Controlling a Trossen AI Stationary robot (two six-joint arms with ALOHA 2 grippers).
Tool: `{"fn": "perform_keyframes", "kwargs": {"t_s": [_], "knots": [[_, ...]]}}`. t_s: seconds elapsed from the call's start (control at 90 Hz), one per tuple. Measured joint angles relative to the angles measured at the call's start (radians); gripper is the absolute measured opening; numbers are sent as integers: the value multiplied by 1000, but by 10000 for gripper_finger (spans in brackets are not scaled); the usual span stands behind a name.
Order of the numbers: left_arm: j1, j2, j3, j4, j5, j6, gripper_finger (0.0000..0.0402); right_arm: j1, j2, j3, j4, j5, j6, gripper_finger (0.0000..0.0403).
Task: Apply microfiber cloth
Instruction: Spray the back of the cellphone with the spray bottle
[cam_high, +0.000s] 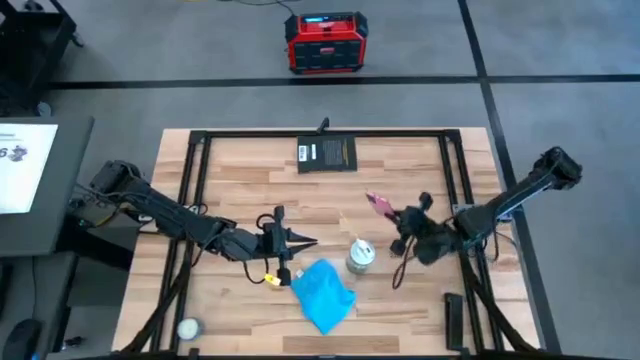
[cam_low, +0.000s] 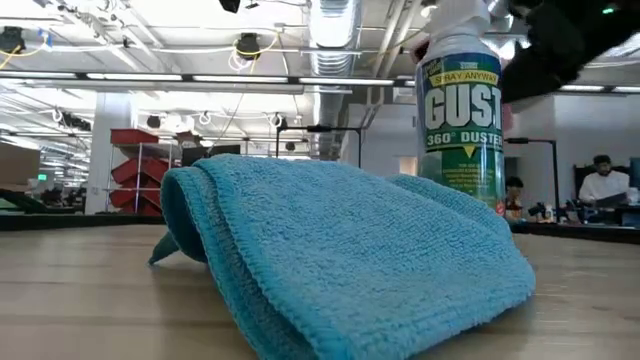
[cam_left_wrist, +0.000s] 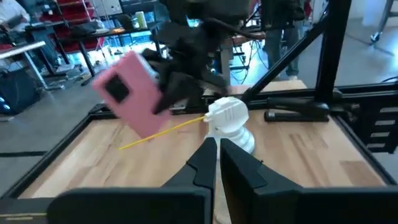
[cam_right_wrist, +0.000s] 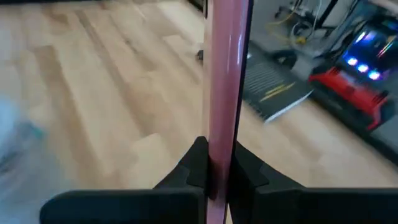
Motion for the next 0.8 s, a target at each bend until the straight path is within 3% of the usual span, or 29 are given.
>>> {"fn": "perform_keyframes", "kwargs": {"t_s": [0.178, 0.389, 0.611, 0.8], "knots": [[0, 0, 49, -43, 3, -4, 0, -266, -119, -62, 203, -264, -304, 10], [2, 0, 82, -138, -28, -38, 0, -471, -90, -99, 387, -525, -427, 10], [2, 26, 83, -130, -29, -109, 0, -534, 53, -99, 540, -617, -477, 10], [11, 142, 84, -6, -25, -150, 0, -562, 105, -99, 583, -652, -492, 10]]}}
